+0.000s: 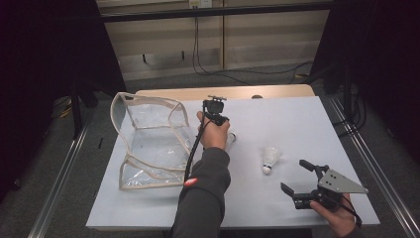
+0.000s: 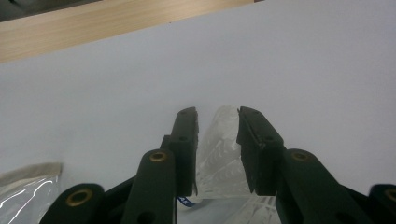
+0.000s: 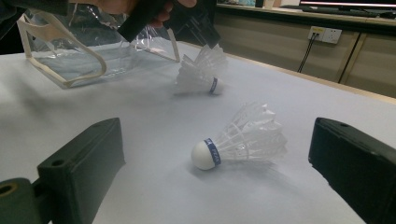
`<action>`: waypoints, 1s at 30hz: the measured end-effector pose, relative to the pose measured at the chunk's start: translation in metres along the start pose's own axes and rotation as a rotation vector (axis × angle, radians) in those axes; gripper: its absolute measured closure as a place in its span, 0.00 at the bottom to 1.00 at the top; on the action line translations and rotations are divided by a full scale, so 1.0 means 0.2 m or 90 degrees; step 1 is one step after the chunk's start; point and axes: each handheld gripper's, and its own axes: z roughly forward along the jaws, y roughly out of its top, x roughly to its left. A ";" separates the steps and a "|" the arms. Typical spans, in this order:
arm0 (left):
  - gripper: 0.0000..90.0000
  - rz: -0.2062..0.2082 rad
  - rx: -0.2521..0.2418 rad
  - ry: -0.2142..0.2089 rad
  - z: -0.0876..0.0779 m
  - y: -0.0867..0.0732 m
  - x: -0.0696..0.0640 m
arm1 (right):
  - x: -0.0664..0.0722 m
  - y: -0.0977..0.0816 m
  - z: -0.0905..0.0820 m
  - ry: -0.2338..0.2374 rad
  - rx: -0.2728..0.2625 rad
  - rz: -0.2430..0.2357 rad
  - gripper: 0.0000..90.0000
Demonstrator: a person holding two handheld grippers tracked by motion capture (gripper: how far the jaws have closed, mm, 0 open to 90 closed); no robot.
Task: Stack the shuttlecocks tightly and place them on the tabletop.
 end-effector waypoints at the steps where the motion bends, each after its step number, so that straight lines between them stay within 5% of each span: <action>1: 0.76 0.000 -0.002 0.001 0.00 0.00 0.00 | 0.00 0.00 0.00 0.001 -0.001 0.000 0.03; 12: 0.77 -0.005 -0.002 0.009 0.05 0.00 -0.02 | 0.00 0.00 0.00 0.003 -0.005 0.000 0.03; 30: 0.67 0.027 0.011 -0.023 0.07 -0.03 -0.03 | 0.00 0.00 0.00 0.005 -0.001 -0.001 0.03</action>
